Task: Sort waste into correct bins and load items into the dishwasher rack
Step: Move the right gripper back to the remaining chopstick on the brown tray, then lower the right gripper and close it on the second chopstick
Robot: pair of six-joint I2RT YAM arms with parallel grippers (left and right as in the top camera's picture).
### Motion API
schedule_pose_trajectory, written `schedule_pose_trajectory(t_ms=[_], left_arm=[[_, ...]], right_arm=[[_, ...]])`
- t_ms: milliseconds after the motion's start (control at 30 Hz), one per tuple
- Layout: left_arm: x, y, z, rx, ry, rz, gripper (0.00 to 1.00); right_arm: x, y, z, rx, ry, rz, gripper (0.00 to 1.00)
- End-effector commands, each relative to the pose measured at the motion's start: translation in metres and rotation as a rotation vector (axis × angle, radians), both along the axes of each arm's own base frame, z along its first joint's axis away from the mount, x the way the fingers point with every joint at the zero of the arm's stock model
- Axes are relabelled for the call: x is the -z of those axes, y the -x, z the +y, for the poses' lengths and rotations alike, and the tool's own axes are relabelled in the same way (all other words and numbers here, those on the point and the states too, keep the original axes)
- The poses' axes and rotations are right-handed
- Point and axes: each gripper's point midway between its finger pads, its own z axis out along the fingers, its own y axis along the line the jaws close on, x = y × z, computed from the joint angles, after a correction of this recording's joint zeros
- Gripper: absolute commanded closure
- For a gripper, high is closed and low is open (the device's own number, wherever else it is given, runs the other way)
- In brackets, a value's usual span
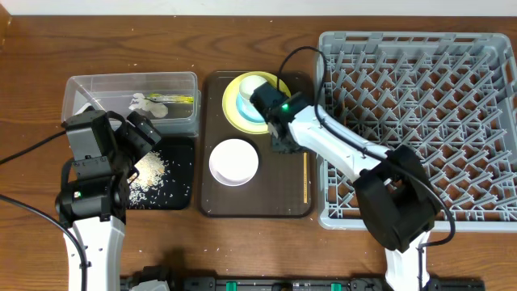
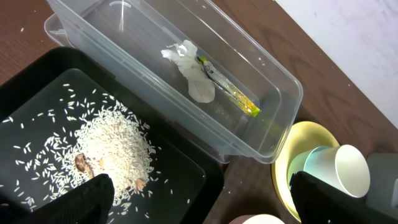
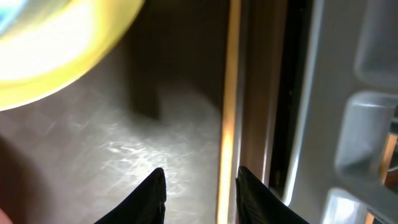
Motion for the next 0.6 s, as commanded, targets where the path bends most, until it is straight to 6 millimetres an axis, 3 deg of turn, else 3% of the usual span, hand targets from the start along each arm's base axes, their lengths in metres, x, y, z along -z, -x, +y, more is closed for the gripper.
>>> schedule_pose_trajectory(t_ms=[0, 567], left_arm=[[-0.008, -0.002, 0.003, -0.007, -0.008, -0.016, 0.07], [-0.008, -0.002, 0.003, -0.007, -0.008, -0.016, 0.07]], right_arm=[[0.008, 0.002, -0.008, 0.033, 0.005, 0.025, 0.64], [0.03, 0.015, -0.014, 0.032, 0.0, 0.059, 0.61]])
